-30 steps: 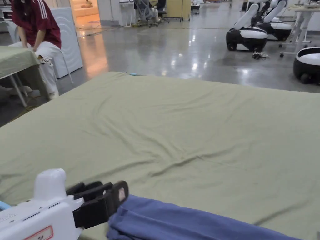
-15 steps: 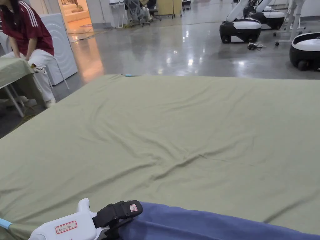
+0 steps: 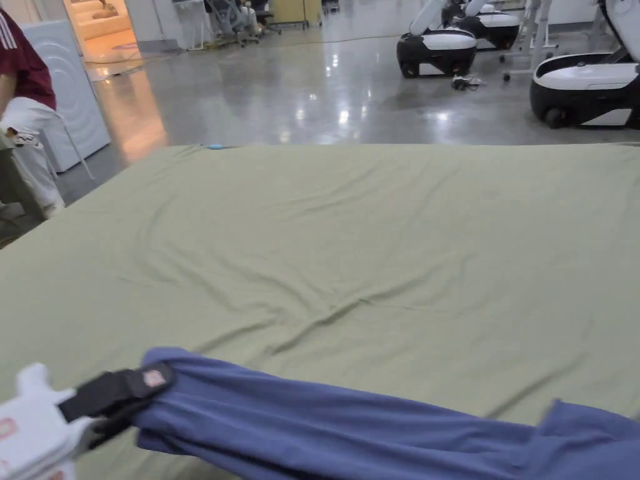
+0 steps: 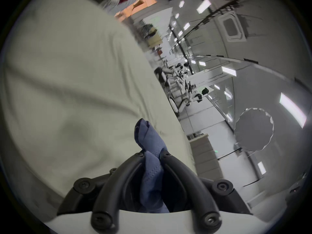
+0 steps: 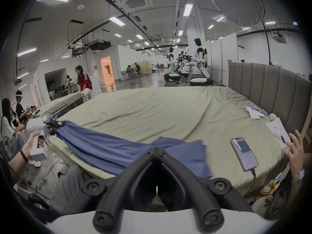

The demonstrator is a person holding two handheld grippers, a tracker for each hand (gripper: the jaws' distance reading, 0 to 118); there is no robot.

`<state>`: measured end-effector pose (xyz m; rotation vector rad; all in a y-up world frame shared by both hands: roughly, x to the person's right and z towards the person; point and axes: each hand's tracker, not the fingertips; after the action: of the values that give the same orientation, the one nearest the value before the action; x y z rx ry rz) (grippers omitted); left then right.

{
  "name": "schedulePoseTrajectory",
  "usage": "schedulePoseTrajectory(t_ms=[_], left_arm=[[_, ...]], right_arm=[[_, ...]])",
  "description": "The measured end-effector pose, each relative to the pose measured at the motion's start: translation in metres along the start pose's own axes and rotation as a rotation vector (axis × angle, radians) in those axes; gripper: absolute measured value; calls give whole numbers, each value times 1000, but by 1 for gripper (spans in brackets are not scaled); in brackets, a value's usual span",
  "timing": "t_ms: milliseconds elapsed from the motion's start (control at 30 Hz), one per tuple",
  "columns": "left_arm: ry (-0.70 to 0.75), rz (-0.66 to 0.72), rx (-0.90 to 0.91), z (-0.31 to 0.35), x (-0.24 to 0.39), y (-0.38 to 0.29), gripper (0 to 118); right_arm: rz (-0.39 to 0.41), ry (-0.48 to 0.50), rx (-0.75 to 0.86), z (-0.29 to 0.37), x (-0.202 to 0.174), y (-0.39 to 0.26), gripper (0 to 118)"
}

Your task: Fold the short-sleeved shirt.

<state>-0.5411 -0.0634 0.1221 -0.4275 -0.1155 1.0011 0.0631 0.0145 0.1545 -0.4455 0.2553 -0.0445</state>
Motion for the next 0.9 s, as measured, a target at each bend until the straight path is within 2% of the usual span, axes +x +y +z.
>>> schedulePoseTrajectory(t_ms=[100,267,333,433,567,733,767,800,867,900], left_arm=[[122,-211,22,21,50,20,11],[9,-362,-83,-13,128,-25,11],[-19,-377,-182,-49,143,-60,11],[-91,-356,-350,-111,155,-121,11],[-10,-438,-483,-172,157,-181,11],[-38,-425,-537,-184,146,-187,12],[-94,-419,-528,-179,148,-183,19],[-113,-425,-514,-175,149,-178,35],[-160,-407,-460,-163,150,-163,79],[-164,-400,-424,-158,149,-155,83]], right_arm=[[-12,1,-9,-5,6,-3,0],[-99,19,13,1,7,2,0],[-126,30,23,3,8,4,0],[-121,26,32,13,7,4,0],[-165,-12,60,23,16,5,0],[-159,-56,43,23,31,0,0],[-162,-60,30,20,36,-2,0],[-171,-62,21,17,39,-4,0],[-197,-54,5,12,46,-8,0],[-205,-50,3,11,49,-9,0]])
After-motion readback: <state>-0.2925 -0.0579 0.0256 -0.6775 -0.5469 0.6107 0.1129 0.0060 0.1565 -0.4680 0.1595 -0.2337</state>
